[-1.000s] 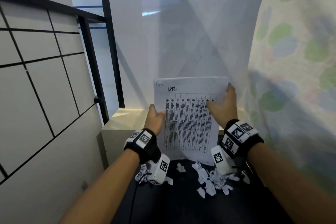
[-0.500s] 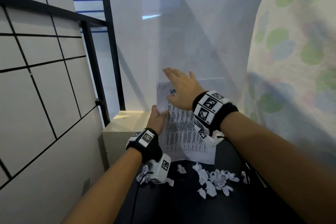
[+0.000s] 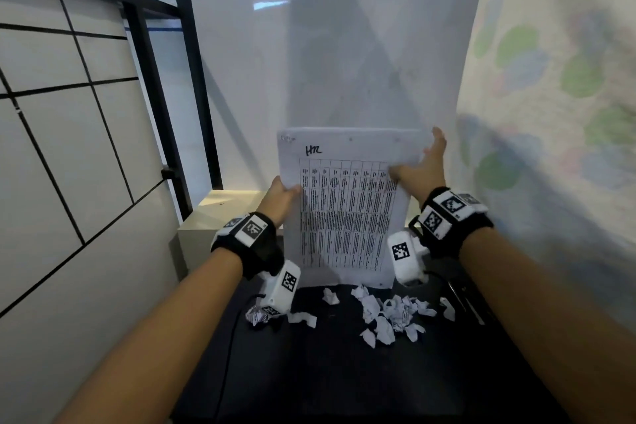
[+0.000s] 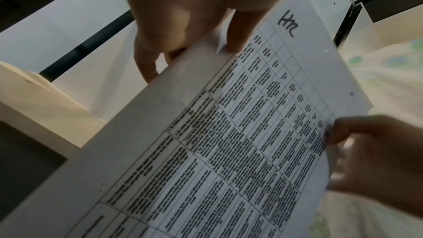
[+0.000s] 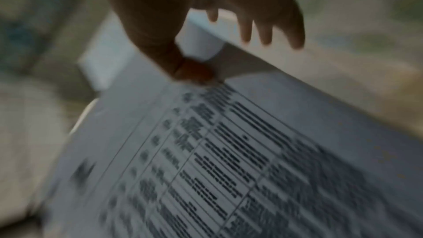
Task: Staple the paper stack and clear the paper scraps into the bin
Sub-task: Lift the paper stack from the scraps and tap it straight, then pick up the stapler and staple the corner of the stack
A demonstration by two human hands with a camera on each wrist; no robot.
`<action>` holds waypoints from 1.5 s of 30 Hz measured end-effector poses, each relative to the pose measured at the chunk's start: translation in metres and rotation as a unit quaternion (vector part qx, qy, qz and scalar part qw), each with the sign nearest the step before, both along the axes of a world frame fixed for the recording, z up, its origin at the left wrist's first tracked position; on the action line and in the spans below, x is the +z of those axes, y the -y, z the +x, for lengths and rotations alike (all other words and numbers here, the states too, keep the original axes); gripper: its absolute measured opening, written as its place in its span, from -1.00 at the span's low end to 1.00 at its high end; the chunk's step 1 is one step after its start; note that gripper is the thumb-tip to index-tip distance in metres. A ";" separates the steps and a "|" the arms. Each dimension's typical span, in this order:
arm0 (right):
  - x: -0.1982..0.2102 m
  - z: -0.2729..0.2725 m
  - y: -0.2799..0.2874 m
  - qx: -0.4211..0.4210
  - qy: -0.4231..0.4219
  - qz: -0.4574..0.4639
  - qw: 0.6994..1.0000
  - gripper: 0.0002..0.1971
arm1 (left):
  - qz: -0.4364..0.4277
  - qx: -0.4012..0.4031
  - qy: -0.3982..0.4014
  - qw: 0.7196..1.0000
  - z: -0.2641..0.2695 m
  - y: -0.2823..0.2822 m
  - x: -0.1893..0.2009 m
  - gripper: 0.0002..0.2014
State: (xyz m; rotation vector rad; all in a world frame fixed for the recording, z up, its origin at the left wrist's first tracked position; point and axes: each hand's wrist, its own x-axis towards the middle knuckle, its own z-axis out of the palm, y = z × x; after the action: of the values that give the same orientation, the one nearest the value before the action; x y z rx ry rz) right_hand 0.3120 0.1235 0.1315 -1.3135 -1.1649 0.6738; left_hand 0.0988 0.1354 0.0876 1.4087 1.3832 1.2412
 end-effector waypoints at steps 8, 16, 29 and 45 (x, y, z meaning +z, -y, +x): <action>-0.006 -0.010 -0.009 0.020 0.012 -0.020 1.000 -0.57 | 0.019 0.011 0.050 0.998 -0.020 -0.047 -0.016 -0.41; -0.047 0.003 -0.033 0.070 -0.009 -0.045 0.996 -0.84 | -0.009 0.031 0.025 0.999 0.000 -0.013 -0.021 -0.52; -0.073 0.045 -0.025 0.066 0.107 -0.140 0.982 -0.59 | 0.086 0.071 -0.010 0.994 -0.001 -0.017 0.007 -0.63; -0.166 0.132 0.013 0.037 0.451 -0.408 0.793 -0.41 | 0.114 0.054 -0.012 0.992 -0.009 -0.033 -0.005 -0.58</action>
State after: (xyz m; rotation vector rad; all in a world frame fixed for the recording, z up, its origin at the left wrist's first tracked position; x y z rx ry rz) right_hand 0.4439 0.1103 -0.0349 -2.5115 -1.7758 0.6301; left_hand 0.0901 0.1688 0.0825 1.5225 1.3827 1.4975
